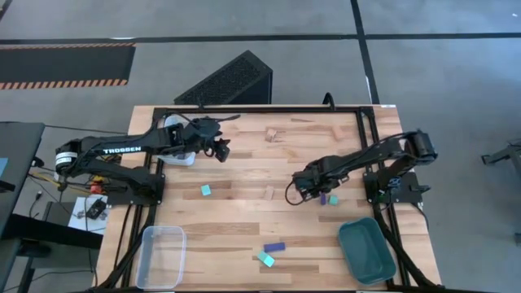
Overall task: Sort & place blocks by color
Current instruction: Put the top violet block into the white bin
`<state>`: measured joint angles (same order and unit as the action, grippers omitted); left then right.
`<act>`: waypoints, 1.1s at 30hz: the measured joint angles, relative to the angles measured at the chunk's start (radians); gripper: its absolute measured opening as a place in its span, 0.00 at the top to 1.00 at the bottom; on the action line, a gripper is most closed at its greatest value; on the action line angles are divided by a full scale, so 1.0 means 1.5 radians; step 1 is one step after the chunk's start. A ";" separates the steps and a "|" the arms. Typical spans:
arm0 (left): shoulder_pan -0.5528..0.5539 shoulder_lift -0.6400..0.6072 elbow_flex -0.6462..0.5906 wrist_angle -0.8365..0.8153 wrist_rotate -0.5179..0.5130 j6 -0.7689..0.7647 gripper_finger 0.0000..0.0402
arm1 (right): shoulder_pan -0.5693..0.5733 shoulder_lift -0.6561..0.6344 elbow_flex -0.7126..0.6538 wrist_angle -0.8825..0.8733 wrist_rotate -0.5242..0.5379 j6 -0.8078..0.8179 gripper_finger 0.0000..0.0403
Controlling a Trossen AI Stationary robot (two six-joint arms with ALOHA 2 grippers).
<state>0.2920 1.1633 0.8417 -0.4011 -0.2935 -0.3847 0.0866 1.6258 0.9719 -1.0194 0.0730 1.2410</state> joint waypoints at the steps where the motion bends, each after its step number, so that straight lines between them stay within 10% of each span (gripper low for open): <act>1: 0.000 0.000 0.000 0.000 0.000 0.000 0.51 | 0.000 0.003 -0.004 0.004 0.000 0.008 0.43; 11: 0.000 0.000 0.000 -0.004 0.006 0.007 0.51 | -0.002 0.003 -0.086 0.114 -0.032 0.041 0.46; 21: 0.014 0.000 0.000 -0.005 0.090 0.047 0.51 | -0.025 -0.037 -0.090 0.279 0.007 -0.003 0.89; 33: 0.008 0.001 -0.084 0.260 0.257 -0.056 0.51 | -0.163 -0.178 -0.089 0.808 0.036 -0.227 0.89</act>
<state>0.3043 1.1641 0.7157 -0.0114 0.0925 -0.4692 -0.1581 1.3589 0.8387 0.1920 0.1263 0.9010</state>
